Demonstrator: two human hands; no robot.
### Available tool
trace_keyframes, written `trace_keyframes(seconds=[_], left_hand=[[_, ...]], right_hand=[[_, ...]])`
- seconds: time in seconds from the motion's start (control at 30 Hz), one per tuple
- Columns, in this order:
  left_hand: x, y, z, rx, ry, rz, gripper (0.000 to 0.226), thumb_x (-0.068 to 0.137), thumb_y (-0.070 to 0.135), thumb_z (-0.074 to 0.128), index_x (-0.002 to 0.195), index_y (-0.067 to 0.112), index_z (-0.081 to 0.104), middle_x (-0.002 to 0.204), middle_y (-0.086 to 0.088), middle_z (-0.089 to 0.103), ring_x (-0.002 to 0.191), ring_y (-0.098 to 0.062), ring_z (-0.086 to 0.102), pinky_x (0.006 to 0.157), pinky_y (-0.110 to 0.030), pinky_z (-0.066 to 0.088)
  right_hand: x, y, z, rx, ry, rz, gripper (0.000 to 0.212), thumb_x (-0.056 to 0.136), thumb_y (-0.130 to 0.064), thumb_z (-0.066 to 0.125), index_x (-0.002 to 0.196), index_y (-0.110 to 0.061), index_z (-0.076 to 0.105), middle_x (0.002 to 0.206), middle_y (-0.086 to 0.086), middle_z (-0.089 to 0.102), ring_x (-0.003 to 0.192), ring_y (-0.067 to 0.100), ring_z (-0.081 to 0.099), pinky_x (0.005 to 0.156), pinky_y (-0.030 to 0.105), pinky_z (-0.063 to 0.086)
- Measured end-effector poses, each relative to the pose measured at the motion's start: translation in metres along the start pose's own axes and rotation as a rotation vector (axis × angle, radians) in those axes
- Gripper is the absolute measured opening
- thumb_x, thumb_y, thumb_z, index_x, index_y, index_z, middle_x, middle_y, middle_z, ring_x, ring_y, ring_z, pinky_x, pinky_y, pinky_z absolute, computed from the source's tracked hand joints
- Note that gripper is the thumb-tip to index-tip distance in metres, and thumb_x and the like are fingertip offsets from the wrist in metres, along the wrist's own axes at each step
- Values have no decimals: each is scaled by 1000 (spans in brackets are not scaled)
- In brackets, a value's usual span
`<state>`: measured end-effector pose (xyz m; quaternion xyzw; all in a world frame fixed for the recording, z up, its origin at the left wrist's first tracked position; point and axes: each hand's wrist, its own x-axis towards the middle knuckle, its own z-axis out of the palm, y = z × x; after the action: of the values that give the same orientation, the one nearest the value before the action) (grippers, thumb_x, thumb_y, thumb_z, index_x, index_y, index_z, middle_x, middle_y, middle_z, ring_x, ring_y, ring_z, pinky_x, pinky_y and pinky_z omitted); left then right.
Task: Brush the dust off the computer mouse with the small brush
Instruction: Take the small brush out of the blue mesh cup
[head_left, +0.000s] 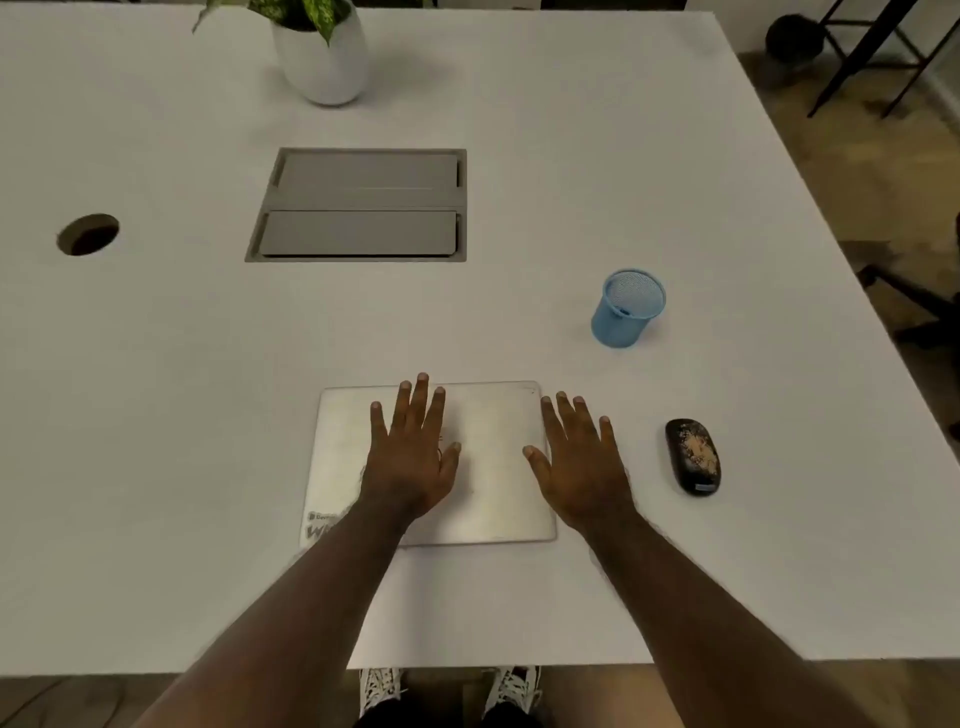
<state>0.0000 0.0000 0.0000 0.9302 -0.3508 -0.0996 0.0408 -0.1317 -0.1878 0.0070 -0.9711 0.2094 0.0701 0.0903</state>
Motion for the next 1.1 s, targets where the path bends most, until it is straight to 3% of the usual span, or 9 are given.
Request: trace_keyframes(seconds=[0.13,0.27,0.4,0.47,0.63,0.8,1.1], left_hand=[[6,1,17,-15,-36,-22,70,96,48,25,155,20,0,163,-5,-16,150,-27,-12,117,-61,7],[20,-2,30,22,-62,-33,68,95,46,17,155,20,0,162,-7,-15,151,-29,-8,117,-60,8],[23,1,37,-41,-4,-24,64,93,39,25,151,13,29,161,-14,16,147,-37,21,111,-65,22],[22,0,46,-57,21,-21,61,93,37,30,149,12,34,160,-15,22,145,-37,26,110,-65,24],[21,-5,62,-94,82,-18,60,95,37,31,151,17,29,162,-10,19,149,-31,17,115,-63,17],[21,-7,68,-101,98,-28,60,95,38,31,152,20,26,163,-7,15,150,-27,12,117,-61,13],[22,-7,69,-98,79,-49,61,95,39,32,153,22,25,164,-4,14,151,-25,11,118,-59,11]], right_hand=[[6,7,-3,29,-10,-4,67,103,-51,25,158,-18,7,167,6,9,155,24,6,124,45,8],[22,23,-20,178,53,-54,60,103,-43,37,157,-21,21,165,2,21,154,21,13,122,41,13],[62,55,-49,193,239,44,55,98,-29,54,150,-16,41,156,8,41,147,28,33,115,42,29],[83,74,-64,162,311,123,56,92,-19,60,146,-13,46,151,10,47,141,33,41,108,44,35],[129,101,-88,53,181,307,50,93,-22,52,142,-23,48,139,6,57,123,33,50,95,43,43],[148,107,-86,-99,88,285,41,97,-37,51,137,-31,54,127,3,65,114,29,54,89,37,41],[156,117,-73,-257,191,213,27,97,-30,50,116,-25,69,105,1,72,102,27,60,72,31,29]])
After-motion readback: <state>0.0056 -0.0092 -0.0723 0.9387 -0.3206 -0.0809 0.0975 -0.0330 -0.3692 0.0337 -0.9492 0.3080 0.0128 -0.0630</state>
